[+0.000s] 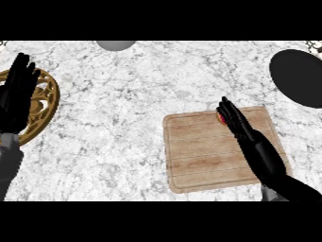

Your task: Pick the cupcake from the cutting board and place it in the pan

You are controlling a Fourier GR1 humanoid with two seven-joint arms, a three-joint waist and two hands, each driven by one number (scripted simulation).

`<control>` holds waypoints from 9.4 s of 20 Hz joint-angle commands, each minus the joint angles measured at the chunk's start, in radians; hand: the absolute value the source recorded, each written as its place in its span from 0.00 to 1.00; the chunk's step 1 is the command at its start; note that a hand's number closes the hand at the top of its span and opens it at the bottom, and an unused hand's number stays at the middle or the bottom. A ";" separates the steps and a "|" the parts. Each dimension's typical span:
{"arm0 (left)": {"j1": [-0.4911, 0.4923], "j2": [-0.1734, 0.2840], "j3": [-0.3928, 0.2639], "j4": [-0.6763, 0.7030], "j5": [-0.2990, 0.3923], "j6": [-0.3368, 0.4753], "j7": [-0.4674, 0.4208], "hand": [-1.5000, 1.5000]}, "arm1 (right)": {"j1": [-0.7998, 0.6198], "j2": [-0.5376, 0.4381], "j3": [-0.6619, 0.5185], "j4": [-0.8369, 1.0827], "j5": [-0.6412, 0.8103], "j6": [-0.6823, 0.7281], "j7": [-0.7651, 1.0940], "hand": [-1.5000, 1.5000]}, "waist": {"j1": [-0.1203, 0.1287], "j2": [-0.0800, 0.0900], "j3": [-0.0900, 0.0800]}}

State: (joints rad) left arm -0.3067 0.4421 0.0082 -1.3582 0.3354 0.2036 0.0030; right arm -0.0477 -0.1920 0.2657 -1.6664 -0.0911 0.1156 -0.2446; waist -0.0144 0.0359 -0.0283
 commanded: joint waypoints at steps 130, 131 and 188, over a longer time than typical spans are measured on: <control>0.160 -0.188 -0.110 -0.251 -0.322 -0.288 0.196 0.50 | -0.619 -0.359 -0.449 1.131 0.616 -0.654 -0.054 1.00 | 0.057 -0.023 0.031; 0.118 -0.213 -0.139 -0.240 -0.351 -0.265 0.223 0.50 | -0.634 -0.381 -0.471 1.171 0.604 -0.651 -0.088 1.00 | 0.058 -0.019 0.032; 0.124 -0.229 -0.102 -0.240 -0.351 -0.278 0.207 0.50 | -0.446 -0.592 -0.934 1.532 0.212 0.185 -0.708 0.00 | 0.058 -0.011 0.040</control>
State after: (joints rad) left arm -0.1786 0.2273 -0.0883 -1.5844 -0.0143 -0.0855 0.1863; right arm -0.5461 -0.7838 -0.6648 -0.1395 0.1234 0.2426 -0.8914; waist 0.0487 0.0292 0.0120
